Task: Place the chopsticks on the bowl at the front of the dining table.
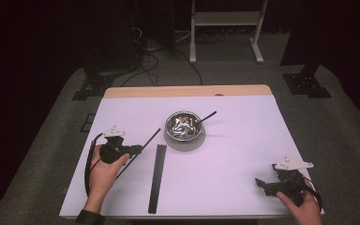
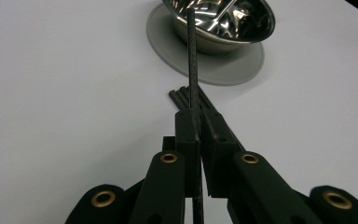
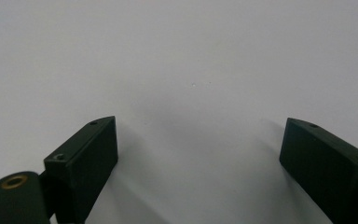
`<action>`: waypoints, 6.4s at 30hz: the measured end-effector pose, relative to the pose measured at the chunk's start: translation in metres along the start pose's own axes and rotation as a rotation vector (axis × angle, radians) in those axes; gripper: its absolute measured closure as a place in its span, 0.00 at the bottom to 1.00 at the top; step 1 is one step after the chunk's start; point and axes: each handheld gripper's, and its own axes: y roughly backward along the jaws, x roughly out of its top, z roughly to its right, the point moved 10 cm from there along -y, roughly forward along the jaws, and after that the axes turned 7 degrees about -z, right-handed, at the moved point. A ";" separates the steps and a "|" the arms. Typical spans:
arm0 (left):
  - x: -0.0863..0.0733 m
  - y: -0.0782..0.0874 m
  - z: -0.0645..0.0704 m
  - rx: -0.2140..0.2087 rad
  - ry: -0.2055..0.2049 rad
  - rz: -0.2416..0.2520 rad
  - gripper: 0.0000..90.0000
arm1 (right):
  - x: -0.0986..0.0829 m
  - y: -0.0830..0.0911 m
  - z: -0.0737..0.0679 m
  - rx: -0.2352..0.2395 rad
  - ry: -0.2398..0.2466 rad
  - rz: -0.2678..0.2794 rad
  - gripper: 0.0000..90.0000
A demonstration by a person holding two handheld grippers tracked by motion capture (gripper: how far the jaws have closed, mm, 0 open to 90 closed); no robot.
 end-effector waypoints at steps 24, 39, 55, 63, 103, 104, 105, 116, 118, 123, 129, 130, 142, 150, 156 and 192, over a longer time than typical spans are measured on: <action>0.039 -0.013 0.021 -0.001 -0.017 -0.001 0.96 | 0.000 0.000 0.000 0.000 0.000 0.001 0.11; 0.067 -0.035 0.033 -0.014 -0.030 0.004 0.96 | 0.000 0.000 0.000 -0.001 0.000 0.002 0.11; 0.093 -0.058 0.042 -0.027 -0.030 0.011 0.96 | 0.000 0.000 0.000 -0.001 0.002 0.003 0.11; 0.102 -0.077 0.046 -0.039 -0.019 -0.003 0.96 | 0.000 0.000 0.000 -0.001 0.002 0.002 0.11; 0.124 -0.147 0.052 -0.003 0.038 -0.066 0.96 | 0.000 0.000 0.000 -0.001 0.002 0.002 0.11; 0.124 -0.147 0.052 -0.004 0.038 -0.066 0.96 | 0.000 0.000 0.000 -0.001 0.002 0.002 0.11; 0.124 -0.147 0.052 -0.003 0.040 -0.066 0.96 | 0.000 0.000 0.000 -0.001 0.001 0.002 0.11; 0.122 -0.151 0.051 0.005 0.039 -0.070 0.95 | 0.000 0.000 0.000 -0.001 0.002 0.002 0.11; 0.122 -0.151 0.052 0.001 0.038 -0.068 0.95 | 0.000 0.000 0.000 -0.001 0.002 0.002 0.11; 0.120 -0.153 0.052 -0.001 0.039 -0.069 0.93 | 0.000 0.000 0.000 -0.001 0.002 0.002 0.11; 0.121 -0.152 0.050 0.002 0.038 -0.047 0.86 | 0.000 0.000 0.000 -0.001 0.002 0.002 0.11; 0.122 -0.152 0.050 0.004 0.036 -0.044 0.84 | 0.000 0.000 0.000 -0.001 0.002 0.002 0.11; 0.123 -0.137 0.049 0.016 -0.017 -0.014 0.75 | 0.000 0.000 0.000 -0.001 0.002 0.002 0.11; 0.122 -0.121 0.046 0.015 -0.037 -0.007 0.72 | 0.000 0.000 0.000 -0.001 0.002 0.002 0.11; 0.118 -0.107 0.043 0.026 -0.053 -0.004 0.67 | 0.000 0.000 0.000 -0.001 0.002 0.002 0.11; 0.080 -0.046 0.011 0.042 -0.130 0.042 0.21 | 0.000 0.000 0.000 -0.001 0.000 0.001 0.11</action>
